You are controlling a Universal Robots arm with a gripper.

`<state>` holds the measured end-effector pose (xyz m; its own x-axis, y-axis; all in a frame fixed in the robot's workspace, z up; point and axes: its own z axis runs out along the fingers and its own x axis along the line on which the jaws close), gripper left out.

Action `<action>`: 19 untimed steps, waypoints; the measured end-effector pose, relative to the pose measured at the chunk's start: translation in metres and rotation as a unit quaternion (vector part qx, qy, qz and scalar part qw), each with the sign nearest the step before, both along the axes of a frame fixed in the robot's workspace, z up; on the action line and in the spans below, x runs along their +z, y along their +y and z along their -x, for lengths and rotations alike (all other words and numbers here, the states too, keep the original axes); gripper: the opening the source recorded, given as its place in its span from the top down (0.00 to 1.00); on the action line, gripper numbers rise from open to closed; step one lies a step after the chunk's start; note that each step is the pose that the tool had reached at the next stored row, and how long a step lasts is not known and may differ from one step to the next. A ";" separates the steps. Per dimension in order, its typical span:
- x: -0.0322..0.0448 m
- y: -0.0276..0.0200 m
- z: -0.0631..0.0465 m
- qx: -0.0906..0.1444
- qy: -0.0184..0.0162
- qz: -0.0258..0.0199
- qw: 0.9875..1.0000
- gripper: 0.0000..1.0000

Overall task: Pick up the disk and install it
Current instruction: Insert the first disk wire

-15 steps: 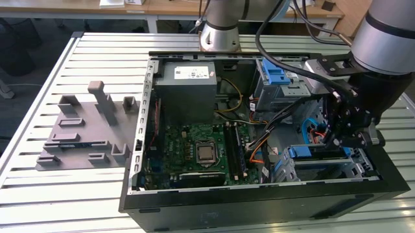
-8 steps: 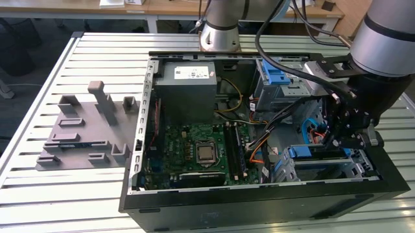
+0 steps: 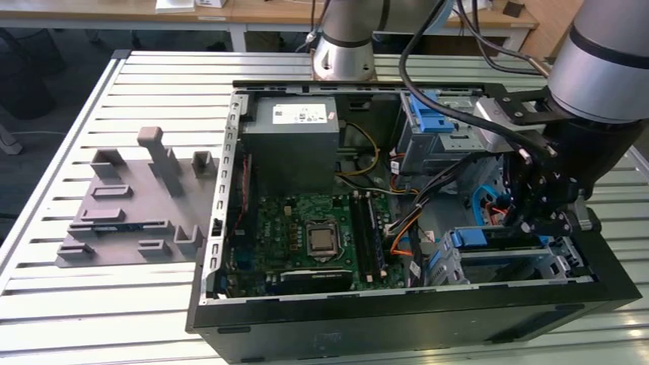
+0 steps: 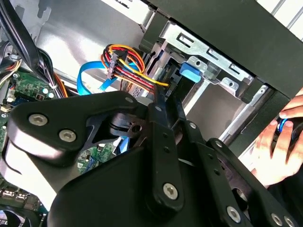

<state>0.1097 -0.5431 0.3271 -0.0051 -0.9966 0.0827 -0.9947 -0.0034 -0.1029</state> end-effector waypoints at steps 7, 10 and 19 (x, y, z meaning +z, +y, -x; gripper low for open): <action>0.0072 0.0000 0.000 0.000 0.000 0.000 1.000 0.76; 0.0082 0.0000 0.000 0.000 0.000 0.000 1.000 0.84; 0.0099 0.0000 0.000 0.000 0.000 0.000 1.000 0.89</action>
